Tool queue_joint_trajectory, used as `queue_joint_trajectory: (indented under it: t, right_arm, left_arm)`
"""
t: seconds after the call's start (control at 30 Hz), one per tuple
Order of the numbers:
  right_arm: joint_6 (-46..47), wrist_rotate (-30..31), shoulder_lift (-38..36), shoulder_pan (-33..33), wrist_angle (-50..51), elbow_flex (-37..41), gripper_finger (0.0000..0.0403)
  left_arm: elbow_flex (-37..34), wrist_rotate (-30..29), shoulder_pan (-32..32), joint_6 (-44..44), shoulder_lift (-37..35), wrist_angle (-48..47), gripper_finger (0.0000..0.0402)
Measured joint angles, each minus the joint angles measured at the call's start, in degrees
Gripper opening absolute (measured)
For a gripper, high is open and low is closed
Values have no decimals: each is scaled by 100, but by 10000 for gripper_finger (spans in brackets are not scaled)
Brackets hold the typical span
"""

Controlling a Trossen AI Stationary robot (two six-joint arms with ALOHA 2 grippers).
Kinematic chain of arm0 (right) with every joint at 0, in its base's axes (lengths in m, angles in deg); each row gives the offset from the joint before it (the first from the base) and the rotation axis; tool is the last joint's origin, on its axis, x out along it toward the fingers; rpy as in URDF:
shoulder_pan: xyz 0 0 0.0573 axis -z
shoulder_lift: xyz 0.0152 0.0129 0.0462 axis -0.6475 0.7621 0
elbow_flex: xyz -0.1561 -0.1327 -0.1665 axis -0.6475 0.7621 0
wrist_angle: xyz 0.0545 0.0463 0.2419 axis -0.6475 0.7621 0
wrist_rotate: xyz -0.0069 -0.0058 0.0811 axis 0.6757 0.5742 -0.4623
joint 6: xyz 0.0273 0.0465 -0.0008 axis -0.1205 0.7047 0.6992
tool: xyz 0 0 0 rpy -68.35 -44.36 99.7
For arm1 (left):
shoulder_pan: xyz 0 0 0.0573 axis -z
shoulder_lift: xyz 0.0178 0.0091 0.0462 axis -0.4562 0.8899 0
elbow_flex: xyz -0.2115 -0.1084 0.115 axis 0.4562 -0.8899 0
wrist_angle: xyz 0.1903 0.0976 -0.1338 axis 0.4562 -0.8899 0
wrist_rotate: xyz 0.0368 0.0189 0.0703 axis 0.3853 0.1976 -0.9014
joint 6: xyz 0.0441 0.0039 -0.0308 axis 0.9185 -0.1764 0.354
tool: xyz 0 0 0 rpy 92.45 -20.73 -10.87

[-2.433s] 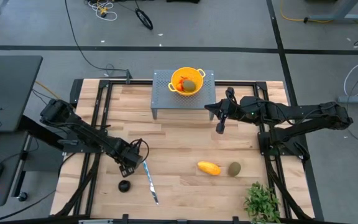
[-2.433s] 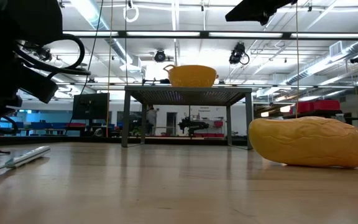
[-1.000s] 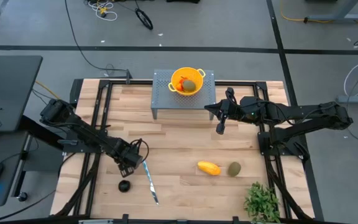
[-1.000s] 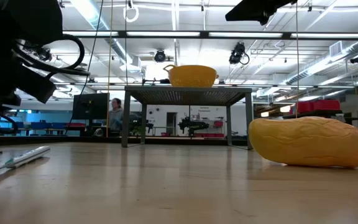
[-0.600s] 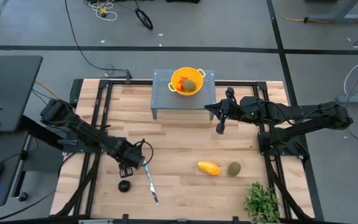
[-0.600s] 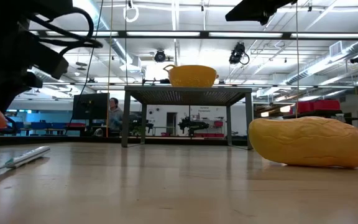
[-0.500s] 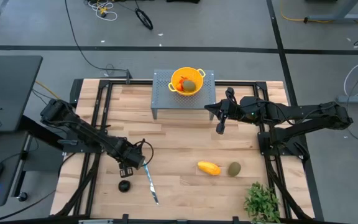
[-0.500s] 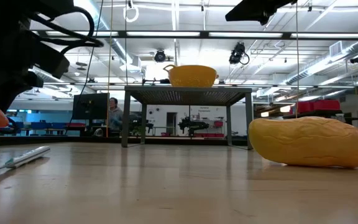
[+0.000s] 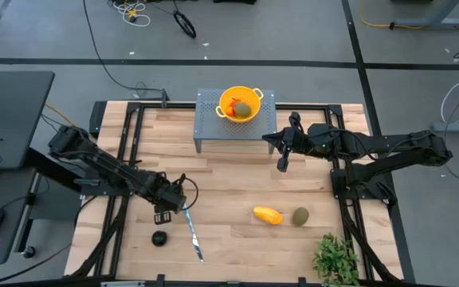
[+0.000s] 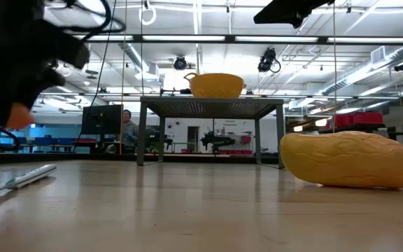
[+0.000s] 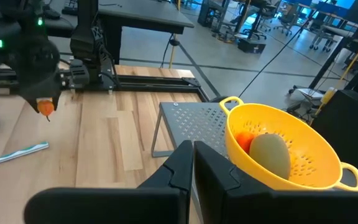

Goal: Pick & Place Fruit
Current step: Put the pear into the yellow colander bowl on the shelf

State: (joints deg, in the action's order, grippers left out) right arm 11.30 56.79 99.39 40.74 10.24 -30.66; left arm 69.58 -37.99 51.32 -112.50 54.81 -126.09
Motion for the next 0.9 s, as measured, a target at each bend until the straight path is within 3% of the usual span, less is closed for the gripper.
queue_joint_trajectory:
  t: [0.3,0.9]
  right_arm:
    - [0,-26,1,-2,0,0,22]
    - [0,-295,1,-2,0,0,22]
  left_arm:
    - [614,-540,-472,947,-482,66,139]
    - [1285,-532,-1005,1874,-541,172,140]
